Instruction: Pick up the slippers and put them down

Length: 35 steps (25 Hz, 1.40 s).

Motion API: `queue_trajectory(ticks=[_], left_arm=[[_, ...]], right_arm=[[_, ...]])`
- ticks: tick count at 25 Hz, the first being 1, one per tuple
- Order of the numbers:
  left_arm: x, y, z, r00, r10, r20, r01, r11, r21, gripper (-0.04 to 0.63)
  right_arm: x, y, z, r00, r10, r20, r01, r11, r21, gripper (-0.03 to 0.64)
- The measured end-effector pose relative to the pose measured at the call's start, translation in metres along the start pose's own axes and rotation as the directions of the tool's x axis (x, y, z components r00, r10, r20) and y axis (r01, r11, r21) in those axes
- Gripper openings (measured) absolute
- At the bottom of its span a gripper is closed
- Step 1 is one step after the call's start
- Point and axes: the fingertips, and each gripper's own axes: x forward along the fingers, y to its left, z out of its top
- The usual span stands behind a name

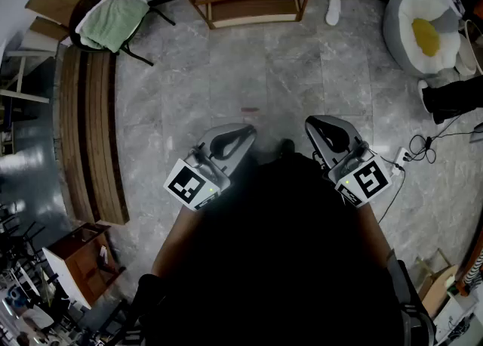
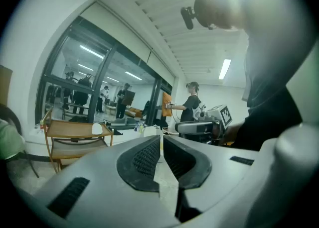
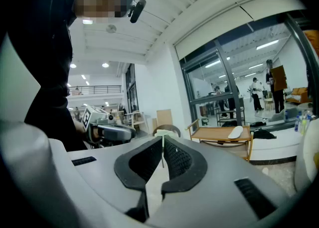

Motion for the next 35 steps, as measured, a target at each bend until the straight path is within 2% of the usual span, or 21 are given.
queue_trajectory(ticks=[5,8,12,18,22,27,35], left_arm=[[0.015,0.009,0.002,0.999,0.032,0.003,-0.032,0.999,0.034,0.012],[0.031,0.0,0.002,1.0,0.023,-0.004,-0.023,0.999,0.037,0.012],[0.048,-0.005,-0.002,1.0,-0.002,-0.02,0.003,1.0,0.031,0.012],[0.088,-0.024,0.018,0.999,-0.039,-0.018,0.041,0.996,0.081,0.012],[0.095,-0.029,0.023,0.999,-0.037,-0.022,0.039,0.995,0.095,0.012],[0.093,-0.023,0.022,0.999,-0.018,-0.041,0.022,0.995,0.093,0.012],[0.091,0.004,0.029,0.997,-0.045,-0.068,0.05,0.996,0.068,0.012]], right_arm=[[0.002,-0.014,0.002,1.0,0.006,0.008,-0.007,1.0,0.008,0.028],[-0.011,-0.022,0.002,1.0,0.0,0.028,-0.001,1.0,0.024,0.028],[-0.015,-0.023,-0.004,1.0,-0.005,0.005,0.006,1.0,-0.007,0.028],[-0.037,-0.039,0.003,0.997,0.067,0.044,-0.068,0.997,0.027,0.028],[-0.037,-0.045,0.008,0.995,0.095,0.04,-0.095,0.995,-0.016,0.029],[-0.026,-0.049,0.014,0.991,0.125,0.054,-0.125,0.992,-0.014,0.028],[-0.004,-0.065,0.016,0.994,0.091,0.059,-0.091,0.996,0.012,0.028]])
